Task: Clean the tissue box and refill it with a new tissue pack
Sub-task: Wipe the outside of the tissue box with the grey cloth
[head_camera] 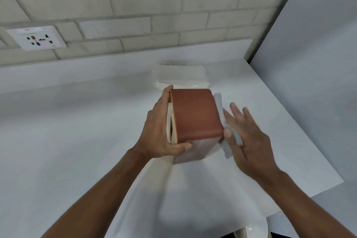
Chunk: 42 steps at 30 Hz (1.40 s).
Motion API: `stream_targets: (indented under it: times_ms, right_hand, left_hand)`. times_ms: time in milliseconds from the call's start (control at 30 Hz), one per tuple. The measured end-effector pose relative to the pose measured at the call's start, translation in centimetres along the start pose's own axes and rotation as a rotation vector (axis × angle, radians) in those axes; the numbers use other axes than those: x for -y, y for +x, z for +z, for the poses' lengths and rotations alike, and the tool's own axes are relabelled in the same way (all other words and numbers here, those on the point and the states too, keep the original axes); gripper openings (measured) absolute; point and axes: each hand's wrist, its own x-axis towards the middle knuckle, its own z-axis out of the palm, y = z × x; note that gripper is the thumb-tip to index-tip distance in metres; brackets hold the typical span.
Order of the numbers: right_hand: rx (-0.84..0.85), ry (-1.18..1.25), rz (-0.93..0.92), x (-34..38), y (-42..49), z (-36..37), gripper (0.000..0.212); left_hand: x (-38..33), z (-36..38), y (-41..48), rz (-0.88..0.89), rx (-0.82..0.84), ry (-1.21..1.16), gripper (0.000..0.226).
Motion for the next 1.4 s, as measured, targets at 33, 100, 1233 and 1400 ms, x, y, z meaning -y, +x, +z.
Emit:
stream_targets:
  times_ms: [33, 100, 1233, 1400]
  right_hand:
    - [0.019, 0.017, -0.022, 0.0, -0.7, 0.0, 0.046]
    - [0.042, 0.159, 0.071, 0.0, -2.1, -0.2, 0.041]
    - [0.09, 0.729, 0.923, -5.1, 7.0, 0.3, 0.036]
    - [0.046, 0.731, 0.83, -4.8, 5.3, -1.6, 0.045]
  left_hand:
    - [0.2, -0.1, 0.0, 0.003, 0.001, 0.001, 0.138]
    - [0.5, -0.3, 0.1, 0.013, -0.006, 0.002, 0.136]
    - [-0.2, 0.1, 0.4, -0.075, 0.003, -0.082, 0.137]
    - [-0.9, -0.1, 1.6, -0.233, -0.074, -0.356, 0.122]
